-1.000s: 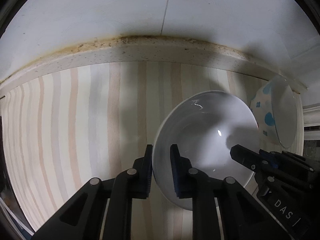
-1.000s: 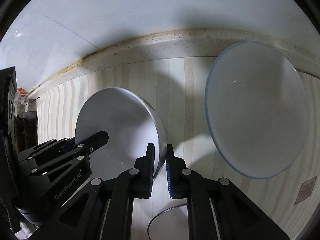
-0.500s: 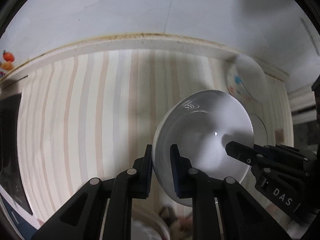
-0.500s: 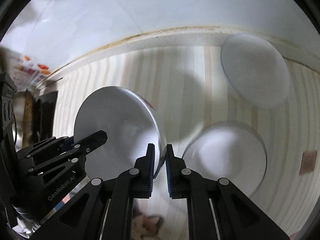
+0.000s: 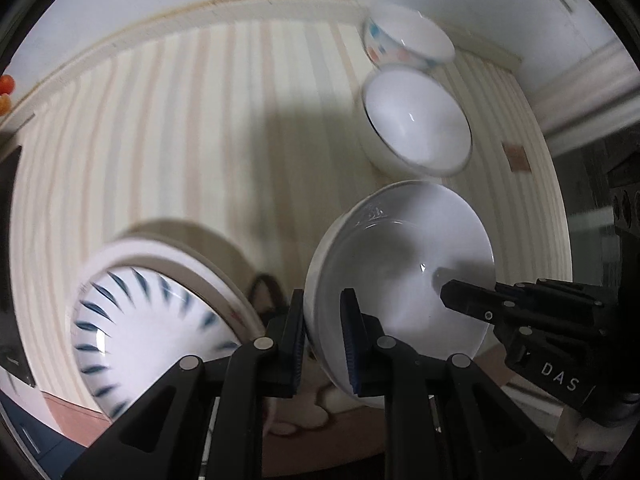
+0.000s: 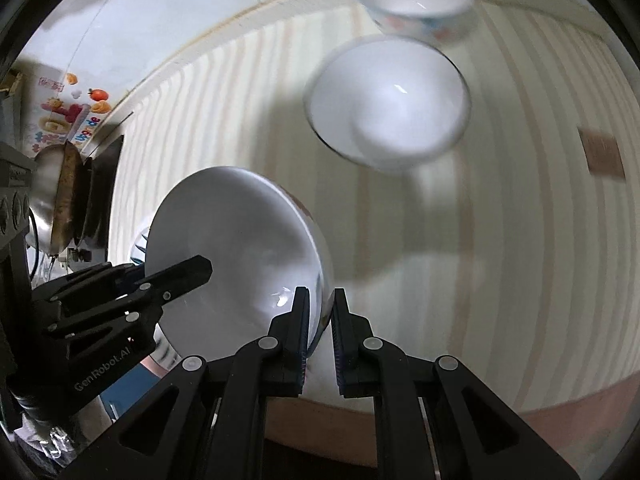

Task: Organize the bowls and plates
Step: 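Lift the white bowl with both tools toward the other bowls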

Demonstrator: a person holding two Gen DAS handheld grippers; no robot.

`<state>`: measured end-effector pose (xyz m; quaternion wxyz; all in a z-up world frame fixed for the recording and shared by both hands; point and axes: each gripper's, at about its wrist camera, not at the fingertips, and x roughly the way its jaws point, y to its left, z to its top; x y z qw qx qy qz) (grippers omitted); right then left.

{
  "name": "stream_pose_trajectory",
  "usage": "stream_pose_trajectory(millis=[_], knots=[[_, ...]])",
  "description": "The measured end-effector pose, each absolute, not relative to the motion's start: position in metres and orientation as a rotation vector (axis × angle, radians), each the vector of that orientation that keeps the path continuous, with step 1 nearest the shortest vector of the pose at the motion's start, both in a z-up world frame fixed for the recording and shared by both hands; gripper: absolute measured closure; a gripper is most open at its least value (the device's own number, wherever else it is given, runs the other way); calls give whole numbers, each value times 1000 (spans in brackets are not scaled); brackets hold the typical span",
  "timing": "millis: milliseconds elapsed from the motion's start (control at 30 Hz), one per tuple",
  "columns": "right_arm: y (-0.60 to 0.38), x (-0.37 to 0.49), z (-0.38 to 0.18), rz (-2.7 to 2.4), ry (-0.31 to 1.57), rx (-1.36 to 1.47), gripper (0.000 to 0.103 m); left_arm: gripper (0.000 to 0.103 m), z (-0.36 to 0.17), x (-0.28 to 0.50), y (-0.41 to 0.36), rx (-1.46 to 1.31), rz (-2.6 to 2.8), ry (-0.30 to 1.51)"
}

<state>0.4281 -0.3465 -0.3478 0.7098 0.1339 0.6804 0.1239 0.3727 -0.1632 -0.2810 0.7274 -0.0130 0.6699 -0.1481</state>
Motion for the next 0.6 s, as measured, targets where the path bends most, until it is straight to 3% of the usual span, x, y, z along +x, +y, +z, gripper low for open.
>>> stream_pose_trajectory(millis=[600], knots=[[-365,406,-394,209,1560,295,91,88,-330,353,-206,51,-335,1553]])
